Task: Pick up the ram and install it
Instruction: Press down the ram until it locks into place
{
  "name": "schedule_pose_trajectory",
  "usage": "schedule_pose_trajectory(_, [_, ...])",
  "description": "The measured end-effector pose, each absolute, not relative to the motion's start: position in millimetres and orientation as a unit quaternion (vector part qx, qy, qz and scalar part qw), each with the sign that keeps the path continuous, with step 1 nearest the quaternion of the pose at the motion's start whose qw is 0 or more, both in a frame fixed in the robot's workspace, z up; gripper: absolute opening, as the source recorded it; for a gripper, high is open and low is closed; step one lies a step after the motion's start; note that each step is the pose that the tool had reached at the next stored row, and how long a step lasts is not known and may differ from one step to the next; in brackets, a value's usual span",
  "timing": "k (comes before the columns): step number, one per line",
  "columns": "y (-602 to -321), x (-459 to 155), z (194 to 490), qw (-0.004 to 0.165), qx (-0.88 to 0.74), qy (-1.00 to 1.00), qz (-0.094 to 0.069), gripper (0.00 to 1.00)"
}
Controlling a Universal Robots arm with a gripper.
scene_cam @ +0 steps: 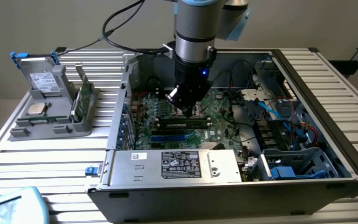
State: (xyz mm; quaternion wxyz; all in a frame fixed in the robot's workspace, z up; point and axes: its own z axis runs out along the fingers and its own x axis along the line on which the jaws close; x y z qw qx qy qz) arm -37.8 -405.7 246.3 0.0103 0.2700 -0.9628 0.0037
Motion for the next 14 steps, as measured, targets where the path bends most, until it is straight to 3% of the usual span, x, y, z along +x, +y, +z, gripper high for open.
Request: schedule_pose_trajectory(14, [-405.7,-37.8,246.6,0.011,0.168,-0.986,0.003,0.11])
